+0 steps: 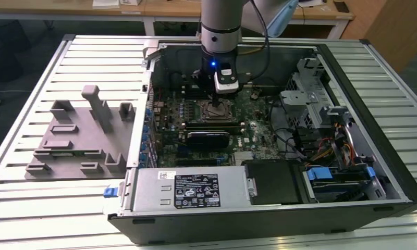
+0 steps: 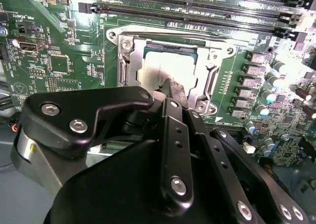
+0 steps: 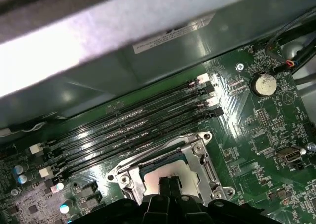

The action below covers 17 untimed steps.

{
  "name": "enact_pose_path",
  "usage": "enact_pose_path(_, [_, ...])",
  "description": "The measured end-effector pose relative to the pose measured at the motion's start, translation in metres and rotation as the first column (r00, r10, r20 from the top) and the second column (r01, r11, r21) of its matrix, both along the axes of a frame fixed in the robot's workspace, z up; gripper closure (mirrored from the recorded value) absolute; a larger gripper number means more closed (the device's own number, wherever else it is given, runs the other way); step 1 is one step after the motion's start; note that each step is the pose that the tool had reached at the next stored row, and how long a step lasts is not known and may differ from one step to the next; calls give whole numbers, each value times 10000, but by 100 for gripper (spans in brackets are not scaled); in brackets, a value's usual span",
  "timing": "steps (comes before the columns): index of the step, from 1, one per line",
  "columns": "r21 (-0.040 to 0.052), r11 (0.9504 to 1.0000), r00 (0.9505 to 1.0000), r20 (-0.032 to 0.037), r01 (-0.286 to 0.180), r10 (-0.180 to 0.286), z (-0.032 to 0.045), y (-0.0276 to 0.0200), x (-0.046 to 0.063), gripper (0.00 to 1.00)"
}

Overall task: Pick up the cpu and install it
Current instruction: 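Install the first cpu locking lever, then install the second cpu locking lever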

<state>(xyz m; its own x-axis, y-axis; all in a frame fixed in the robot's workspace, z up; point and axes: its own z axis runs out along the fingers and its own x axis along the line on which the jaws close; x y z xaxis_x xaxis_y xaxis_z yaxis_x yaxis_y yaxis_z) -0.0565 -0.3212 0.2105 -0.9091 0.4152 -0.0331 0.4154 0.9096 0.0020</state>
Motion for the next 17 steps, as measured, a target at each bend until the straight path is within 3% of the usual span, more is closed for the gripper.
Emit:
enact_pose_path(10, [0,10000,10000,0,0,0,255,0,0,89])
enact_pose_path(17, [1,10000,10000,0,0,0,287,0,0,89])
